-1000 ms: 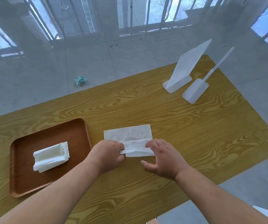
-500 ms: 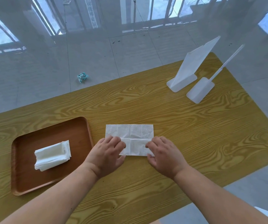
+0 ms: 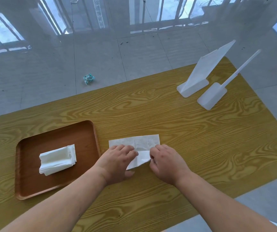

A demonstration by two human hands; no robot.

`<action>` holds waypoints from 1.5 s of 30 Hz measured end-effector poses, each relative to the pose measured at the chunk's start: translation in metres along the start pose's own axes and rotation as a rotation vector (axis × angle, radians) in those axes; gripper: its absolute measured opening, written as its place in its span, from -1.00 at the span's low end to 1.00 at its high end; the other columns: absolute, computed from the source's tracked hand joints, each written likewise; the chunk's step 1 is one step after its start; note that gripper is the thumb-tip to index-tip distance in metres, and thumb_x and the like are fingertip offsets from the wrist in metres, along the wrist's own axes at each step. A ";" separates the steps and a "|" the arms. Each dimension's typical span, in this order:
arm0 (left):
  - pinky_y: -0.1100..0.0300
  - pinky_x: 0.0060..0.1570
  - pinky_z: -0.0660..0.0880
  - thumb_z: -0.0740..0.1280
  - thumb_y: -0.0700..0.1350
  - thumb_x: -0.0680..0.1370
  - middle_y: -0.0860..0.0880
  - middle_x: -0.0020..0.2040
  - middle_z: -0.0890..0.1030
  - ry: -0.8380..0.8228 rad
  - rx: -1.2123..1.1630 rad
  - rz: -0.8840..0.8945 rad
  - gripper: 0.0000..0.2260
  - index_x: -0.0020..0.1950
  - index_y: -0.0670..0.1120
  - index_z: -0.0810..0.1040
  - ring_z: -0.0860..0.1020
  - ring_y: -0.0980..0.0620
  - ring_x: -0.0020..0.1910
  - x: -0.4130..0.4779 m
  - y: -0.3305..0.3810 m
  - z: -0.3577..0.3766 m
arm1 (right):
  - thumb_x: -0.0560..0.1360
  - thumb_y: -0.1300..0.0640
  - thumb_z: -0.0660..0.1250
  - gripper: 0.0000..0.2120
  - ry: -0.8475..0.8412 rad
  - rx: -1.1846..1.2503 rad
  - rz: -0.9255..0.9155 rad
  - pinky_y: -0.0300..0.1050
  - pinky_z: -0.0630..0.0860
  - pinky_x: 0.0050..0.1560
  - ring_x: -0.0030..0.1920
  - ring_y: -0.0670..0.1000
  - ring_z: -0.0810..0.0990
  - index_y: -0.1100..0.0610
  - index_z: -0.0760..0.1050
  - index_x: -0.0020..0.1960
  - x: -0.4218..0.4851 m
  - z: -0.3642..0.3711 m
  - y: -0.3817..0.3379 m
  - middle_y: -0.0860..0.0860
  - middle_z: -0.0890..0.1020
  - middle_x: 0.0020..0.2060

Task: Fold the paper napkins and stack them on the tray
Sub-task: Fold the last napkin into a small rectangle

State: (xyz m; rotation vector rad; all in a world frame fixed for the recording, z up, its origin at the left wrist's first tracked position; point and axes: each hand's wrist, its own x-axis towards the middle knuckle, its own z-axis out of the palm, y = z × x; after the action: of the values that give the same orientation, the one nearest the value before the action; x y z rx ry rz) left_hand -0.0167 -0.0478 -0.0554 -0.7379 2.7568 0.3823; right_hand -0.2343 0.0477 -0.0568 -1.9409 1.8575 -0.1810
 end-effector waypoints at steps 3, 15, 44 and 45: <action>0.07 0.35 0.40 0.30 0.22 0.53 0.07 0.29 0.58 -0.014 -0.055 -0.018 -0.57 0.33 0.05 0.49 0.53 -0.01 0.26 0.003 0.001 -0.007 | 0.50 -0.01 0.16 -0.90 0.001 0.091 0.041 -0.07 0.44 -0.04 -0.18 -0.04 0.44 -0.01 0.40 -0.08 -0.001 -0.008 0.000 -0.12 0.52 -0.21; 0.05 0.11 0.50 0.23 0.16 0.65 0.07 0.11 0.64 0.127 -0.227 -0.323 -0.71 0.20 0.03 0.61 0.58 -0.01 0.14 0.012 -0.012 -0.026 | 0.57 0.02 0.26 -0.76 0.044 0.147 0.222 -0.04 0.47 0.13 0.08 0.02 0.57 -0.01 0.51 0.21 0.012 -0.018 0.003 -0.09 0.65 0.04; 0.16 -0.07 0.52 0.40 0.26 0.53 0.11 0.17 0.61 0.035 -0.342 -0.479 -0.41 0.48 0.12 0.33 0.60 0.06 0.09 0.003 -0.004 0.003 | 0.58 0.19 0.17 -0.53 -0.047 -0.005 -0.032 -0.15 0.03 0.58 0.56 0.06 0.25 0.09 0.37 0.49 -0.003 0.021 -0.010 0.06 0.43 0.47; 0.15 -0.15 0.50 0.42 0.29 0.50 0.12 0.10 0.63 0.031 -0.370 -0.531 -0.40 0.46 0.13 0.34 0.61 0.05 0.02 0.003 -0.003 0.002 | 0.58 0.22 0.16 -0.52 -0.043 0.012 -0.031 -0.18 -0.03 0.57 0.58 0.05 0.21 0.10 0.36 0.49 -0.003 0.020 -0.009 0.07 0.42 0.48</action>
State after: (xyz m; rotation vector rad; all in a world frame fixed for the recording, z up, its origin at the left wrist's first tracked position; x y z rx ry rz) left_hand -0.0171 -0.0507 -0.0590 -1.5227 2.4025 0.7674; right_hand -0.2182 0.0553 -0.0707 -1.9505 1.7956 -0.1584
